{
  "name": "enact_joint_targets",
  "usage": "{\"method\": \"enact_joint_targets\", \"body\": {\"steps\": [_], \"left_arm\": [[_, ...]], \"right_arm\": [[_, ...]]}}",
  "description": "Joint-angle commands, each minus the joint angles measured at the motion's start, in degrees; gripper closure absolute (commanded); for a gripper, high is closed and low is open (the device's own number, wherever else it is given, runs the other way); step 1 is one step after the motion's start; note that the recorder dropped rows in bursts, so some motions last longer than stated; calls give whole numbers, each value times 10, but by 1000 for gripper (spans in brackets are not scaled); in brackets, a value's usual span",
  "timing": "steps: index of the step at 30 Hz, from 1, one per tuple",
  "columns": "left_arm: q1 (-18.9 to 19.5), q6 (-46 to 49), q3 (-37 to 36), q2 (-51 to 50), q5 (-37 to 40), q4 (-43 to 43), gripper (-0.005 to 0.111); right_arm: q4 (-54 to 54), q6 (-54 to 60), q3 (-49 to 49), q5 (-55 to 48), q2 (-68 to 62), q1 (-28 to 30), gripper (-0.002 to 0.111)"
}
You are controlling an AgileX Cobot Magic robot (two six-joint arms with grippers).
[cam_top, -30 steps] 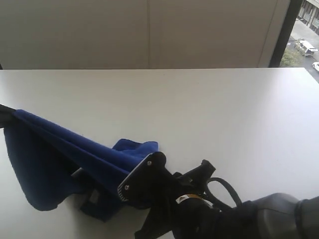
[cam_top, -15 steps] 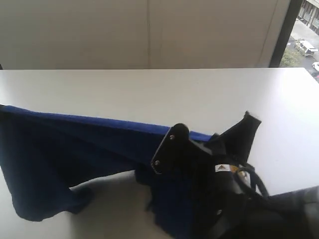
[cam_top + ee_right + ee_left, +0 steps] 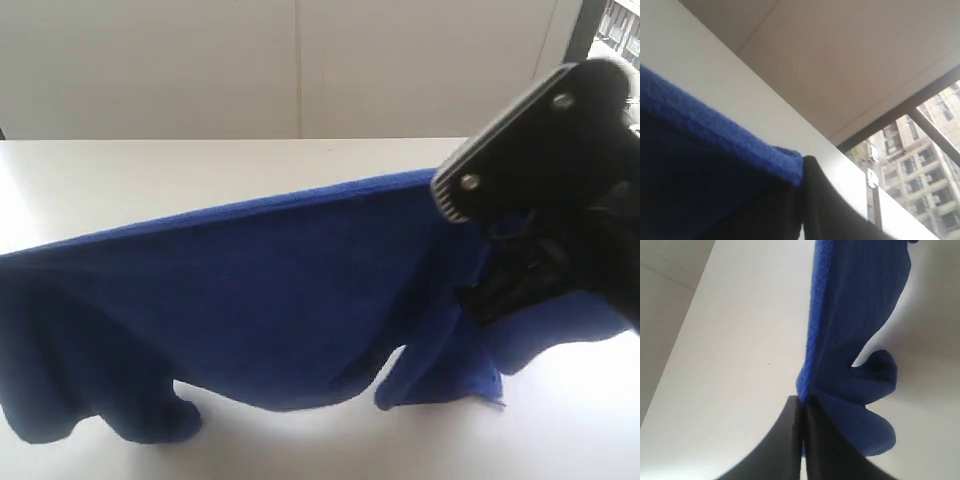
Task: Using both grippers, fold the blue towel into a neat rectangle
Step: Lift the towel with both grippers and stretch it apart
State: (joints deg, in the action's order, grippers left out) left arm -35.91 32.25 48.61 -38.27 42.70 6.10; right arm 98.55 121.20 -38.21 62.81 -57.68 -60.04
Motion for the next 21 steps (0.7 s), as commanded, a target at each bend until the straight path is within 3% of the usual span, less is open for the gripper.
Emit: {"method": "enact_joint_targets", "body": {"steps": [1,5,8,10,11,16,19,21], "left_arm": [[2,-6,26,16,139,33,107],[2,-5,42,16,136,33,107],[2,-6,46,16,89,52,107],[2,-7,46,10,51,61,107],[2,-15,46,4,45,61,107],[2,-23,46,-12,37,73,107],[2,-45,46,-12,18,77,107],[2,-66,46,-12,18,77,107]], "right_arm": [[14,11,3,72,76,6,108],[14,11,3,72,88,6,108],[14,11,-1,72,81,6,108],[14,11,-12,14,81,7,108],[14,11,-27,-70,77,7,108],[14,-4,-89,-191,58,18,108],[14,-46,-98,-241,49,55,108],[14,-98,-93,-349,36,95,108]]}}
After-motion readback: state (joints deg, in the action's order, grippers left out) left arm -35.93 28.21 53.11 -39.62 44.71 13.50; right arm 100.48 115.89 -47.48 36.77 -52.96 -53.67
